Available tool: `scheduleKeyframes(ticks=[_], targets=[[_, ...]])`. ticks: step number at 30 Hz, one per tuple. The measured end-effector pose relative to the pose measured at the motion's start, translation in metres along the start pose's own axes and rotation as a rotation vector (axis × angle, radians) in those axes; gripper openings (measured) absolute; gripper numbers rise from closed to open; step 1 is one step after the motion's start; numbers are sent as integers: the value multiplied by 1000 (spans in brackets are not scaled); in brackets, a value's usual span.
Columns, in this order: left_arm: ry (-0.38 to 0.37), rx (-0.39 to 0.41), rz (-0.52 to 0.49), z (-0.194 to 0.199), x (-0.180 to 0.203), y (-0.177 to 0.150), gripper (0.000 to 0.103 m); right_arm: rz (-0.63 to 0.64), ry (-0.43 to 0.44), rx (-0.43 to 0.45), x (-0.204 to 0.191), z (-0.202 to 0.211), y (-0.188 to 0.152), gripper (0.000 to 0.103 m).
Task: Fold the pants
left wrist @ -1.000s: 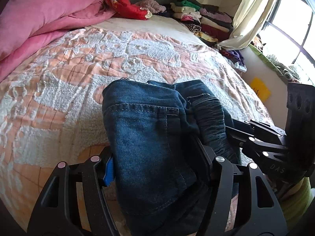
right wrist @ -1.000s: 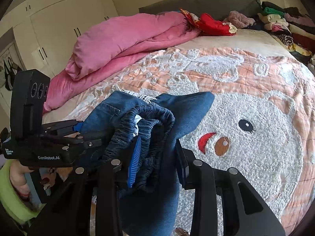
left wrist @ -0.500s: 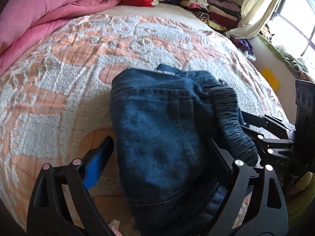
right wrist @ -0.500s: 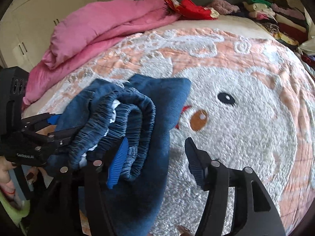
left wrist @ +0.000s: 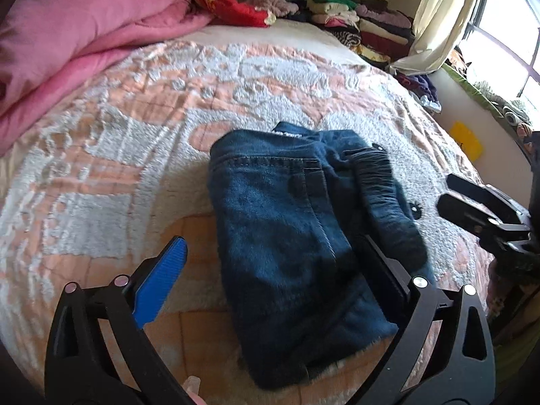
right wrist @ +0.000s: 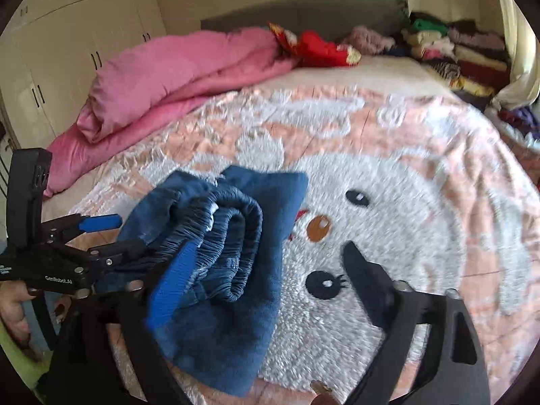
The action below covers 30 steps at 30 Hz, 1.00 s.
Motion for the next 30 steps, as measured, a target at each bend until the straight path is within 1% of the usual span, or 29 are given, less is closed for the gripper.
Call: scheduleKeyframes(ticks=[1,6,12,19,30], targets=[[6,11,-2,5,1,0,93,7,-18,27,-1,9,1,98],[18,79,10,40,-1,-7,93,29,-63,100,-6,43,1,98],[23,110,6,70,-1,-25,93,33,-98,131,-9,71,-12,98],[17,112,-1,90,0,-43,93,38,-126,123,-14,89,-28,98],[24,99,6,103,-1,-71,93,53,-141,115,-26,115,-54,98]])
Point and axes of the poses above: each gripper's, at about its wrist camera, not at the fingertips, and z roughly against the way its jaws point, x to its right, y to its top, the point moved 6 cm from there along -z, roughly the way its jaws point, and after that the axes turned 4 degrees about -x, right-handed, at the moved point
